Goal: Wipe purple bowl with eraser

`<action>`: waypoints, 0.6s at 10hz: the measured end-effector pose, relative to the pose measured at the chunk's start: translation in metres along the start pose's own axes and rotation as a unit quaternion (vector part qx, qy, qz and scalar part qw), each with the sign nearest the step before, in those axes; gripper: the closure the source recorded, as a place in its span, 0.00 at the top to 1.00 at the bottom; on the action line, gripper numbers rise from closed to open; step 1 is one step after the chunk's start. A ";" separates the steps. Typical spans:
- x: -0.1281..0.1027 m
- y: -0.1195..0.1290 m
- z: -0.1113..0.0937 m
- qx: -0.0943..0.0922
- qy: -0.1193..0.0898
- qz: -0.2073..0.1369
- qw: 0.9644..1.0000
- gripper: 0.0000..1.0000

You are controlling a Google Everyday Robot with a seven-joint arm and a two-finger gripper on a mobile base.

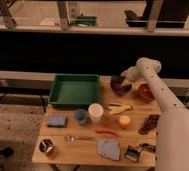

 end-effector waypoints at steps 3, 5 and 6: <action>-0.005 -0.006 0.010 0.004 0.000 -0.007 1.000 0.00; -0.011 -0.009 0.016 0.005 -0.002 -0.013 1.000 0.00; -0.014 -0.010 0.018 0.006 -0.003 -0.017 1.000 0.00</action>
